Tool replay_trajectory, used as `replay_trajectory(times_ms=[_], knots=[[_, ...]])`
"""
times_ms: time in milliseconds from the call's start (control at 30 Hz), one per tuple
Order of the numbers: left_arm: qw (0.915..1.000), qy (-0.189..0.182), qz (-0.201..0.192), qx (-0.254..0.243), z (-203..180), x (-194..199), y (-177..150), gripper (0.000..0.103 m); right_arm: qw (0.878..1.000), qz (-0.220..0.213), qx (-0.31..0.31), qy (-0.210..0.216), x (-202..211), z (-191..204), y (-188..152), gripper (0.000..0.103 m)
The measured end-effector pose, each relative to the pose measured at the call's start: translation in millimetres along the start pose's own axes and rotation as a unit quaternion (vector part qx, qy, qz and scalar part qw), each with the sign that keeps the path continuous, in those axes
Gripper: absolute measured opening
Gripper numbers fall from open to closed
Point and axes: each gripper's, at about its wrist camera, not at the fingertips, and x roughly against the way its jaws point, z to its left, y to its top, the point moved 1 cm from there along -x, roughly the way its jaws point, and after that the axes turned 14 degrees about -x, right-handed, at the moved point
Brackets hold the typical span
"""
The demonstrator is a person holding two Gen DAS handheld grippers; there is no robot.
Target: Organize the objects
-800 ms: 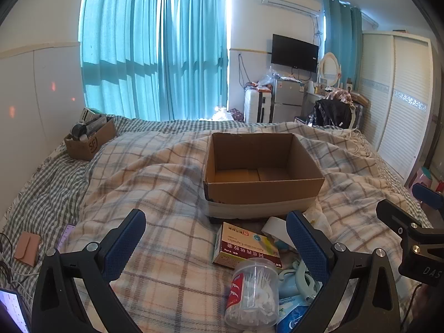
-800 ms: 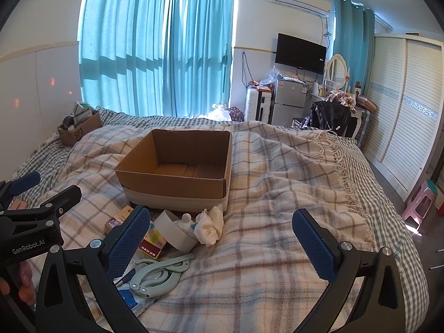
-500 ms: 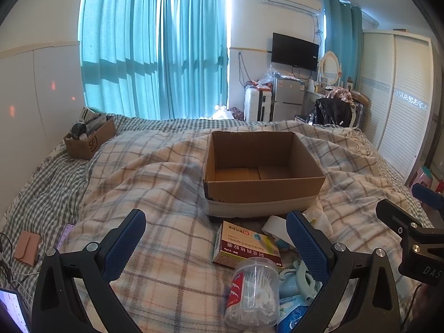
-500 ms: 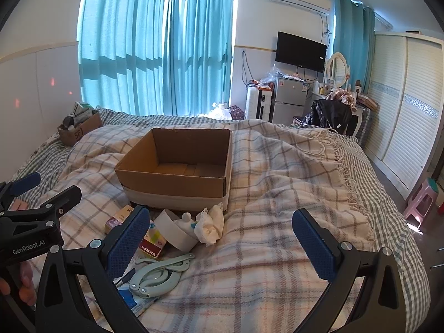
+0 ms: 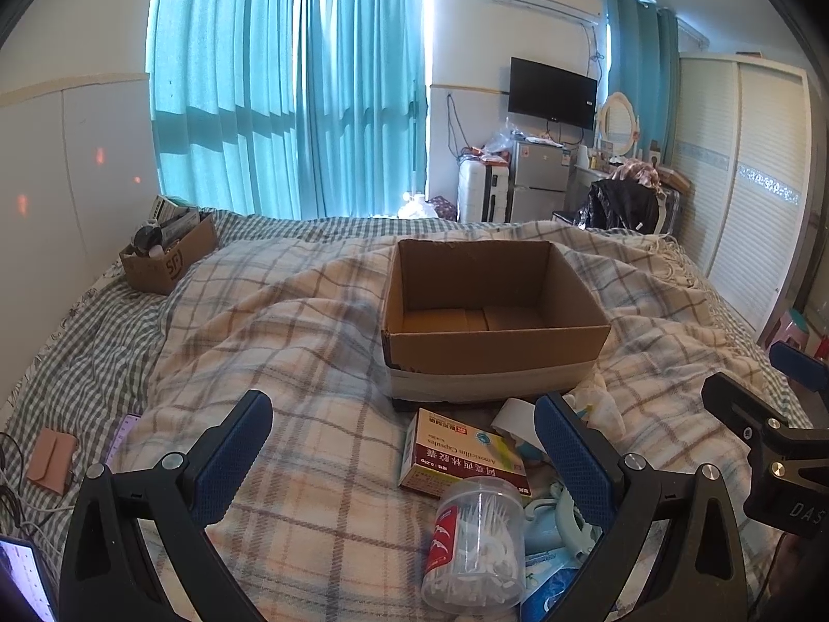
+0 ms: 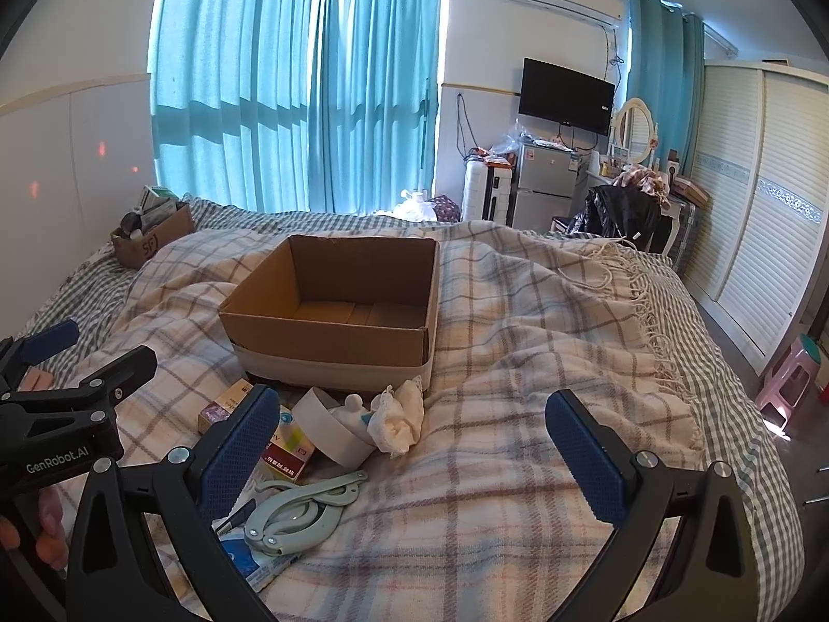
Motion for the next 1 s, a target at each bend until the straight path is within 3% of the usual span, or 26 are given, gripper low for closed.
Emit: replay_trajectory(times_ms=[367, 600, 767, 1000], knots=[[0.9998, -0.002, 0.018, -0.008, -3.7, -11.2, 0.9, 0.103, 1.000, 0.003, 0.007, 0.002, -4.8, -3.7, 2.5, 0.103], [0.9976, -0.010, 0.062, -0.028, -3.4, -39.9, -1.9, 0.102, 0.999, 0.019, 0.026, 0.006, -24.7, -6.9, 12.3, 0.103], [0.9940, -0.025, 0.101, -0.034, -3.7, -69.2, -6.3, 0.093, 0.999, 0.035, 0.038, 0.003, -46.3, -8.3, 15.2, 0.103], [0.9827, -0.051, 0.170, -0.054, -18.6, -107.4, -22.9, 0.091, 0.996, 0.082, 0.030, 0.020, -72.6, -12.9, 5.0, 0.103]])
